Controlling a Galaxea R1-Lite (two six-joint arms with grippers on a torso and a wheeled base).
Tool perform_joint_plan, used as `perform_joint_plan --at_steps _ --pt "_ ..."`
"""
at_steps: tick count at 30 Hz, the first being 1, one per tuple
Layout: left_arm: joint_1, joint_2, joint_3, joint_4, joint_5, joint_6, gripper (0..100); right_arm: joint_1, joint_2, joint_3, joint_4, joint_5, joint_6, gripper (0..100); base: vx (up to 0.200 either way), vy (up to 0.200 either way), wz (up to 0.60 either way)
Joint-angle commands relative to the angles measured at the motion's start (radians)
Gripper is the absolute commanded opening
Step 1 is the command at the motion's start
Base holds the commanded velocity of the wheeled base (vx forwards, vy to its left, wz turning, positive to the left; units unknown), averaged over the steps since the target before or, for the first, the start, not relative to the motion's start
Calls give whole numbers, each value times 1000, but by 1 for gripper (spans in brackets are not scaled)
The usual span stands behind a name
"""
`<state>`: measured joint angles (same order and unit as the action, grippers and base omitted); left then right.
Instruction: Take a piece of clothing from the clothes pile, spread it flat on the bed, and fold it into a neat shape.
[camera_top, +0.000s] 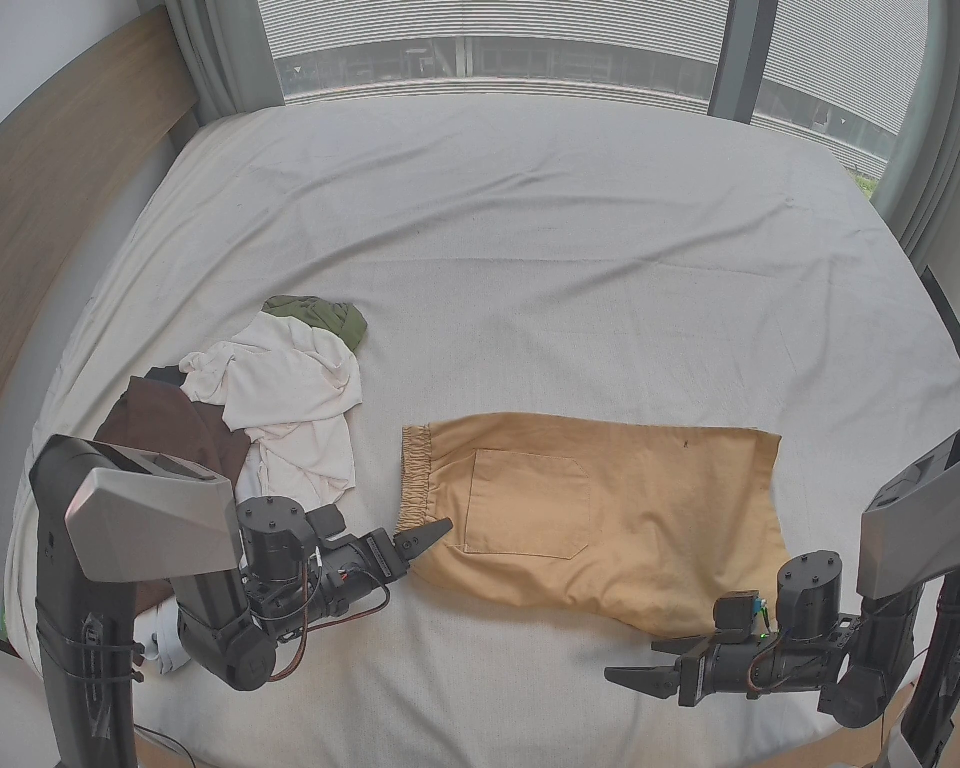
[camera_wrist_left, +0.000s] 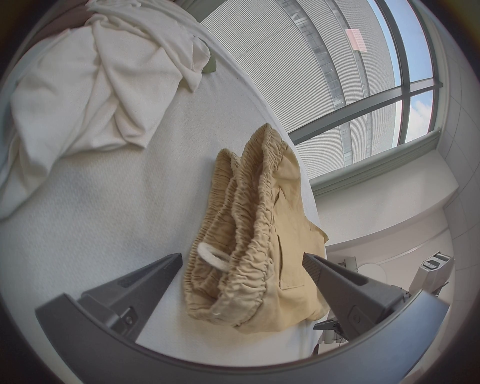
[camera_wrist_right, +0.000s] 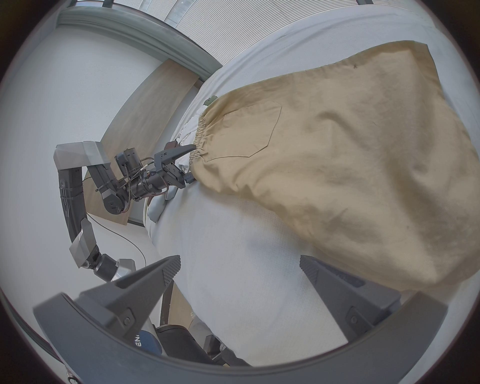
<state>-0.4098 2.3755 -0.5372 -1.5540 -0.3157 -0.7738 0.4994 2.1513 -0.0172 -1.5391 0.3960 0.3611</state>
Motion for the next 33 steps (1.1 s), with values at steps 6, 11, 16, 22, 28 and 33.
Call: perform_joint_plan --at_steps 6,11,16,22,28,33 --pt "-20 2 -56 0 -2 -127 100 -16 -100 -24 -1 9 -2 100 0 0 0" --pt "-14 -19 -95 0 0 -209 100 -35 -160 -41 -1 11 -2 100 0 0 0" --pt "-12 -19 -98 0 0 -222 100 -36 -174 -50 -1 11 -2 100 0 0 0" --pt "-14 -21 -96 0 0 -223 100 -38 -192 -50 -1 9 -4 100 0 0 0" --pt "-15 -16 -98 0 0 -234 0 -38 -195 -50 -1 9 -4 100 0 0 0" --pt "-9 -22 -90 0 7 -225 0 -38 -194 -52 -1 9 -4 100 0 0 0"
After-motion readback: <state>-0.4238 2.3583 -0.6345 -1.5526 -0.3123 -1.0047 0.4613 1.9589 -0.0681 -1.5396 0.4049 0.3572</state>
